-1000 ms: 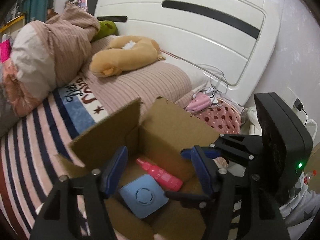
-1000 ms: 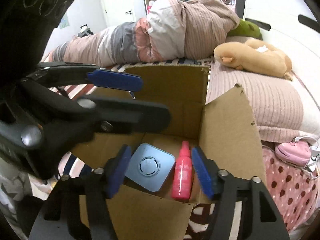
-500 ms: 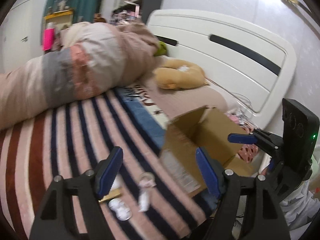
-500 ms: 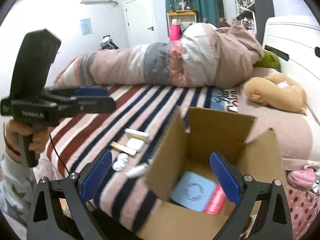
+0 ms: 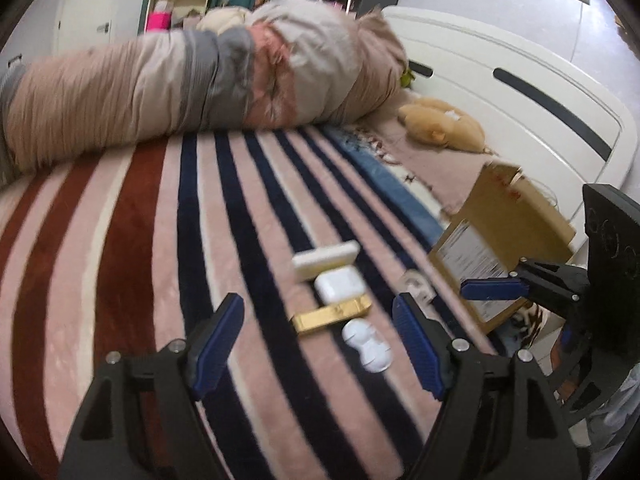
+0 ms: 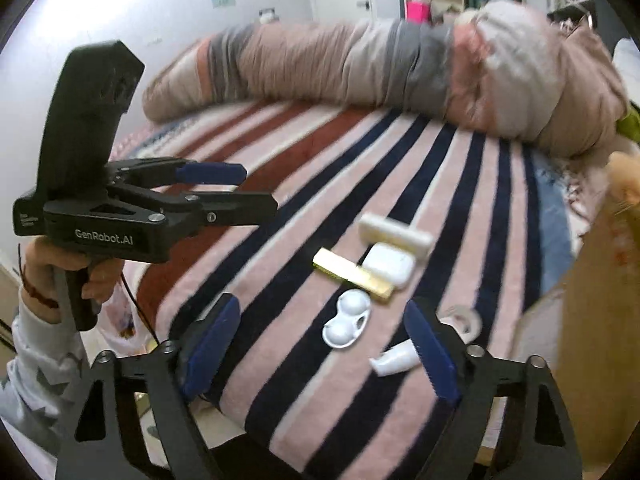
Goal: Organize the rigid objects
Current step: 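Move the right gripper back over the remaining items, then grasp the white egg-shaped holder with the right gripper while the left grasps the gold bar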
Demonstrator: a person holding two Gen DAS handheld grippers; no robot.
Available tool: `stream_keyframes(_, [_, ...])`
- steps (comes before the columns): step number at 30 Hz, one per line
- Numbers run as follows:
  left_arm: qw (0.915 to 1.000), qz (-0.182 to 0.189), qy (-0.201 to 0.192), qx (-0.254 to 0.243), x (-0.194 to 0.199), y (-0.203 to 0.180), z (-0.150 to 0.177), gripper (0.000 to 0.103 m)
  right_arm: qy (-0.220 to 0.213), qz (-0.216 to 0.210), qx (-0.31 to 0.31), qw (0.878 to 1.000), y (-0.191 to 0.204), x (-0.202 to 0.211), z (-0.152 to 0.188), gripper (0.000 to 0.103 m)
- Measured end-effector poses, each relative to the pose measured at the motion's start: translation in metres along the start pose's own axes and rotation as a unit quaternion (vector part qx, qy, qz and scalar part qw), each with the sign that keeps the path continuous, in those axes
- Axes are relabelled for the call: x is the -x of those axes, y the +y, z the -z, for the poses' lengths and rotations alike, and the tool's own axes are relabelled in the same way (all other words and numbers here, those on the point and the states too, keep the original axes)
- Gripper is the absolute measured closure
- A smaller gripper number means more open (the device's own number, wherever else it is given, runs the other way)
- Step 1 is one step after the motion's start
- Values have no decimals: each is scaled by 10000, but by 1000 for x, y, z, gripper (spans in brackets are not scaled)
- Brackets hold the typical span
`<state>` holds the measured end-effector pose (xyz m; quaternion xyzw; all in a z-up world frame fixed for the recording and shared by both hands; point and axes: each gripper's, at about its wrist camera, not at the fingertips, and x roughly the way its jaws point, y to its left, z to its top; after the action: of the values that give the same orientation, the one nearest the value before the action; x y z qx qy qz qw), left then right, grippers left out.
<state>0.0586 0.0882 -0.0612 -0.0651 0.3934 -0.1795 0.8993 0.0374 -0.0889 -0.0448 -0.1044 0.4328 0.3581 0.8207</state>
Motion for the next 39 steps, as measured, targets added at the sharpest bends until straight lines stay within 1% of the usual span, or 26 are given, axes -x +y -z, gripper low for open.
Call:
stream_keyframes(3, [9997, 122, 228, 39, -26, 16, 10, 29, 348, -68, -45, 9994, 1, -31, 3, 28])
stream_keyframes(4, [9993, 190, 303, 51, -35, 19, 11, 29, 508, -93, -81, 9986, 0, -46, 4, 32])
stream_keyframes(5, [9989, 279, 377, 61, -44, 23, 13, 29, 576, -92, -95, 9983, -1, -53, 5, 35])
stream_keyframes(7, [9975, 475, 514, 64, -62, 27, 17, 29, 744, 12, -124, 9972, -4, -71, 8, 36])
stream_keyframes(10, [9948, 785, 647, 12, -87, 28, 18, 29, 857, 103, -150, 9962, -11, -89, 11, 36])
stream_keyframes(12, [9933, 917, 704, -89, -101, 23, 15, 29, 955, 170, -168, 9951, -16, -97, 11, 44])
stream_keyframes(14, [9920, 1028, 694, -217, -109, 18, 14, 29, 957, 246, -160, 9950, -20, -101, 9, 57])
stream_keyframes(15, [9914, 1083, 687, -260, -112, 16, 13, 32, 937, 258, -162, 9951, -22, -100, 8, 60])
stream_keyframes(16, [9905, 1148, 690, -309, -114, 14, 13, 40, 930, 265, -172, 9952, -23, -100, 8, 67])
stream_keyframes(17, [9893, 1216, 717, -377, -116, 11, 13, 46, 932, 290, -181, 9951, -26, -99, 8, 71])
stream_keyframes(18, [9886, 1216, 761, -460, -117, 9, 13, 54, 932, 297, -182, 9950, -27, -97, 8, 72])
stream_keyframes(19, [9885, 1168, 792, -540, -117, 7, 14, 60, 948, 281, -181, 9949, -29, -96, 9, 73])
stream_keyframes(20, [9885, 1113, 822, -614, -116, 5, 15, 60, 954, 282, -177, 9949, -29, -94, 10, 73])
stream_keyframes(23, [9888, 1099, 845, -551, -108, 5, 20, 70, 948, 349, -82, 9948, -25, -89, 15, 74])
stream_keyframes(24, [9887, 1107, 855, -538, -103, 5, 23, 79, 948, 355, -53, 9949, -24, -89, 16, 74])
stream_keyframes(25, [9890, 1082, 846, -543, -97, 5, 26, 87, 948, 336, -37, 9949, -22, -87, 17, 74])
stream_keyframes(27, [9917, 836, 819, -542, -83, 5, 33, 88, 952, 299, -3, 9950, -21, -85, 18, 74])
stream_keyframes(28, [9921, 780, 852, -490, -78, 7, 36, 91, 950, 301, 23, 9950, -19, -86, 19, 74])
stream_keyframes(29, [9918, 820, 902, -395, -73, 10, 40, 92, 949, 309, 52, 9950, -18, -86, 19, 74])
stream_keyframes(30, [9913, 882, 927, -316, -70, 12, 43, 92, 945, 313, 56, 9950, -17, -86, 21, 74])
stream_keyframes(32, [9918, 828, 926, -306, -68, 12, 46, 92, 940, 292, 18, 9951, -18, -86, 21, 74])
stream_keyframes(33, [9923, 771, 911, -326, -69, 12, 46, 88, 933, 284, -3, 9952, -18, -86, 22, 74])
stream_keyframes(35, [9937, 693, 819, -337, -72, 11, 44, 69, 910, 276, -32, 9955, -18, -85, 23, 74])
stream_keyframes(36, [9942, 695, 743, -342, -73, 11, 42, 54, 907, 270, -36, 9955, -18, -84, 23, 74])
stream_keyframes(37, [9945, 711, 665, -380, -75, 10, 40, 51, 911, 266, -33, 9955, -17, -84, 24, 74])
stream_keyframes(39, [9940, 742, 576, -567, -81, 4, 33, 51, 928, 263, -3, 9953, -16, -84, 24, 74])
